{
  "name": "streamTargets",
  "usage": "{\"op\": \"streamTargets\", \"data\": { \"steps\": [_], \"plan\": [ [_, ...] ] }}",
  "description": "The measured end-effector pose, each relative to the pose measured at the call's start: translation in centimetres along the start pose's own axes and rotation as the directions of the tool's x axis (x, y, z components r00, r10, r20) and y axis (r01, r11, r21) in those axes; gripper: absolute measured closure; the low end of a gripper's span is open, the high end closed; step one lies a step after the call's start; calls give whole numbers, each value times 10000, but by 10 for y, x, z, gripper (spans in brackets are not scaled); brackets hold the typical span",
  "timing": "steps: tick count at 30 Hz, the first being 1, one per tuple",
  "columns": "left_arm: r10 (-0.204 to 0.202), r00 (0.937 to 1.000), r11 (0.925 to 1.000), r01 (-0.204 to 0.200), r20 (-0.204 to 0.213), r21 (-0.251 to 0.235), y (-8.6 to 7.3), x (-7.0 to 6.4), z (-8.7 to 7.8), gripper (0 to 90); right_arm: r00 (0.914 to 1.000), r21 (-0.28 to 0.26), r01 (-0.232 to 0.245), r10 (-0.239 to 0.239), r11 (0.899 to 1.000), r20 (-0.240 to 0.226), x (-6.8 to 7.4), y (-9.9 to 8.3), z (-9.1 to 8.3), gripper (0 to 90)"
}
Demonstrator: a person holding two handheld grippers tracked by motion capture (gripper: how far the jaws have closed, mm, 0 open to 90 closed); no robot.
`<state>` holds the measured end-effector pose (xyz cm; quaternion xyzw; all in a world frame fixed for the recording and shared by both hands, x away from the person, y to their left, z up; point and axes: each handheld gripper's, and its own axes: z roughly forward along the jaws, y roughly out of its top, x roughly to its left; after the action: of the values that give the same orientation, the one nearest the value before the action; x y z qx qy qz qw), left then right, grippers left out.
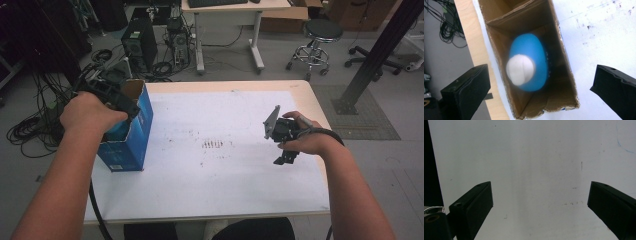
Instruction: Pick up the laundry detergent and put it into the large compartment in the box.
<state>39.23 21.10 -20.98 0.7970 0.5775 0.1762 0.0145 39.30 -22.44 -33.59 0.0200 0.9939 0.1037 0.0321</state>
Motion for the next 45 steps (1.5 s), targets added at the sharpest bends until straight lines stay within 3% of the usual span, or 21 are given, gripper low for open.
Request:
{"op": "streamTargets", "data": {
  "steps": [9, 14, 21, 23, 24, 27, 28, 31, 32, 33, 34, 35, 36, 37, 38, 40, 41, 42, 43, 44, 45],
  "plan": [
    [665, 9972, 9978, -665, 340, -9, 5, -10, -12, 2, 10000, 46, 3, -3, 10000, -5, 0, 1, -2, 61],
    [1414, 9888, 9899, -1409, 476, -134, 10, -23, -18, 2, 10000, 79, -5, 5, 10000, 21, 0, 1, -5, 62],
    [2459, 9657, 9690, -2427, 838, -470, 17, -45, -28, 2, 10000, 93, -45, 44, 9999, 35, 1, 0, -6, 62],
    [3050, 9459, 9521, -3001, 1104, -591, 19, -54, -33, 2, 10000, 116, -56, 55, 9999, 24, 1, -1, -6, 62],
    [3050, 9459, 9521, -3001, 1104, -591, 19, -54, -33, 2, 10000, 116, -56, 55, 9999, 24, 1, -1, -6, 62],
    [3639, 9205, 9310, -3548, 1425, -857, 22, -66, -39, 2, 10000, 148, -58, 58, 9999, 24, 1, -1, -7, 62],
    [3639, 9205, 9310, -3548, 1425, -857, 22, -66, -39, 2, 10000, 148, -58, 58, 9999, 24, 1, -1, -7, 62],
    [4134, 8932, 9105, -4029, 1771, -936, 24, -74, -41, 2, 10000, 163, -33, 32, 9999, 37, 1, 1, -8, 61],
    [4134, 8932, 9105, -4029, 1771, -936, 24, -74, -41, 2, 10000, 163, -33, 32, 9999, 37, 1, 1, -8, 61],
    [4261, 8849, 9046, -4152, 1878, -962, 24, -76, -41, 2, 10000, 201, -16, 15, 9998, 35, 1, 1, -8, 62],
    [4520, 8694, 8920, -4408, 1997, -1001, 24, -80, -41, 2, 10000, 187, -46, 46, 9998, 30, 1, 2, -8, 62],
    [4520, 8694, 8920, -4408, 1997, -1001, 24, -80, -41, 2, 10000, 187, -46, 46, 9998, 30, 1, 2, -8, 62],
    [4651, 8593, 8852, -4526, 2128, -1074, 23, -82, -42, 2, 10000, 208, -38, 38, 9998, 9, 1, 2, -8, 62],
    [4961, 8381, 8682, -4823, 2270, -1165, 23, -87, -42, 2, 10000, 188, -52, 52, 9998, 4, 1, 2, -8, 62],
    [5090, 8295, 8606, -4954, 2299, -1180, 23, -88, -42, 2, 10000, 165, -65, 65, 9998, -5, 0, 2, -8, 62],
    [5484, 8009, 8357, -5347, 2404, -1251, 22, -94, -42, 2, 10000, 201, -63, 63, 9998, -2, 0, 3, -7, 62],
    [5484, 8009, 8357, -5347, 2404, -1251, 22, -94, -42, 2, 10000, 202, -63, 63, 9998, -12, 0, 3, -7, 62],
    [5724, 7821, 8190, -5601, 2463, -1246, 22, -99, -42, 2, 10000, 204, -43, 44, 9998, -23, 0, 4, -7, 62],
    [5862, 7717, 8087, -5755, 2466, -1215, 21, -101, -42, 2, 10000, 228, -50, 50, 9997, -16, 0, 4, -7, 62],
    [5862, 7717, 8087, -5755, 2466, -1215, 21, -101, -42, 2, 10000, 228, -50, 50, 9997, -16, 0, 4, -7, 62],
    [5947, 7640, 8023, -5841, 2502, -1235, 21, -104, -42, 2, 10000, 231, -41, 41, 9997, -28, 0, 5, -7, 62]
  ]
}}
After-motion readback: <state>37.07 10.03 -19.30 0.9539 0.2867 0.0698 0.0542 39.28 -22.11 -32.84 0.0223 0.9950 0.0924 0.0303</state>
